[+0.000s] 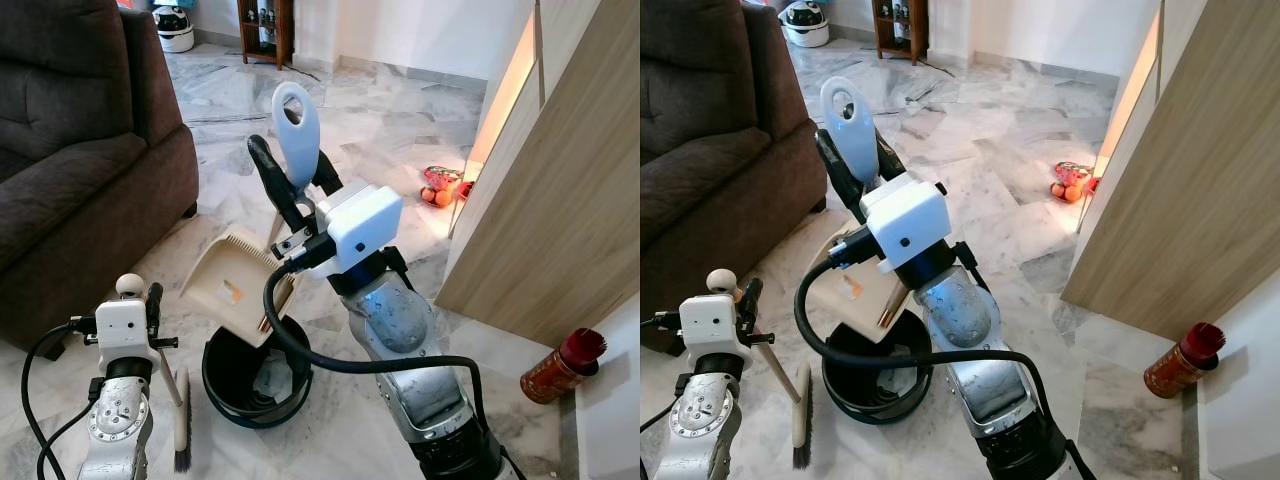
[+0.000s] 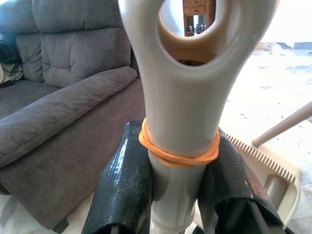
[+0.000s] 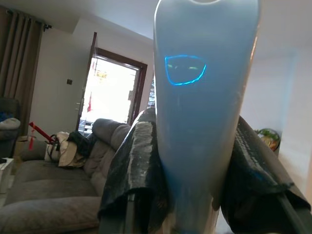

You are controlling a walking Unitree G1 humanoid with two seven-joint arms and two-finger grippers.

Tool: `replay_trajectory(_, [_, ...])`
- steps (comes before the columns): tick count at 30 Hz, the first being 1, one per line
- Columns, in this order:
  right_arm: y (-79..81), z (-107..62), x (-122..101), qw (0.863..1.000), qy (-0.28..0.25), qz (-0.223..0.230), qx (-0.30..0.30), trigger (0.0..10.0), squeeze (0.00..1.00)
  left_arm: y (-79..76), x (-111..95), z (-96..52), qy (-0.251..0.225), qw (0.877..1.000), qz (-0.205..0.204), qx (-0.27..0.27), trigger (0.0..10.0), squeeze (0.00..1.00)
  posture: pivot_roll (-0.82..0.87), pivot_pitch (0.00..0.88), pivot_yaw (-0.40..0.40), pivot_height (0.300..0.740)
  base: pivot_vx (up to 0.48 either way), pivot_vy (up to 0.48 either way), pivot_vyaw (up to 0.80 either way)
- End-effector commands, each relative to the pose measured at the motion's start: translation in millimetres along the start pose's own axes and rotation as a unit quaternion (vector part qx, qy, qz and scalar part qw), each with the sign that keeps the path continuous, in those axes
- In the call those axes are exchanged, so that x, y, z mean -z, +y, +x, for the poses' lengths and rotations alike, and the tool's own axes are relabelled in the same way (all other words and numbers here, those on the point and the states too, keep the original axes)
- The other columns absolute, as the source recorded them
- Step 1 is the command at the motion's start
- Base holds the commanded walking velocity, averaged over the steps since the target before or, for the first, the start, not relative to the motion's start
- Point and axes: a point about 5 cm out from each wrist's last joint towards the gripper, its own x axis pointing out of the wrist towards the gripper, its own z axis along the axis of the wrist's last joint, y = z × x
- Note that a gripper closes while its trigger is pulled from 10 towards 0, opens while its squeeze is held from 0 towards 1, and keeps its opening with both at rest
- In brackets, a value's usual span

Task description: Sweep floor

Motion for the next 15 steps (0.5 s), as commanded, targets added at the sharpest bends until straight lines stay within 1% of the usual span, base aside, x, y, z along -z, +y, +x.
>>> replay_trajectory(1, [-3.4, 3.3, -16.5, 0.999, -0.039, 0.014, 0.011, 10.0, 0.0, -0.1, -7.6, 4.4, -0.022, 1.0, -0.002, -0.002, 10.0, 0.0, 0.15, 0.089, -0.009, 0.74, 0.0, 0.0, 0.0])
replay_trajectory(2, [-4.5, 3.4, -16.4, 0.999, -0.039, 0.018, 0.012, 10.0, 0.0, -0.1, -7.6, 4.5, -0.022, 1.0, -0.002, -0.002, 10.0, 0.0, 0.15, 0.089, -0.009, 0.74, 0.0, 0.0, 0.0])
replay_trajectory(8, [-6.9, 3.8, -19.7, 0.999, -0.051, -0.005, 0.017, 10.0, 0.0, -0.2, -7.7, 4.4, -0.022, 1.0, -0.002, -0.002, 10.0, 0.0, 0.15, 0.089, -0.01, 0.74, 0.0, 0.0, 0.0])
replay_trajectory(13, [-8.4, 3.6, -20.2, 0.998, -0.053, -0.014, 0.02, 10.0, 0.0, -0.6, -7.8, 4.6, -0.023, 1.0, -0.002, -0.001, 10.0, 0.0, 0.15, 0.088, -0.01, 0.74, 0.0, 0.0, 0.0])
replay_trajectory(15, [-9.2, 3.6, -23.3, 0.996, -0.064, -0.054, 0.019, 10.0, 0.0, -0.7, -7.6, 5.0, -0.022, 1.0, -0.002, -0.001, 10.0, 0.0, 0.15, 0.086, -0.009, 0.74, 0.0, 0.0, 0.0])
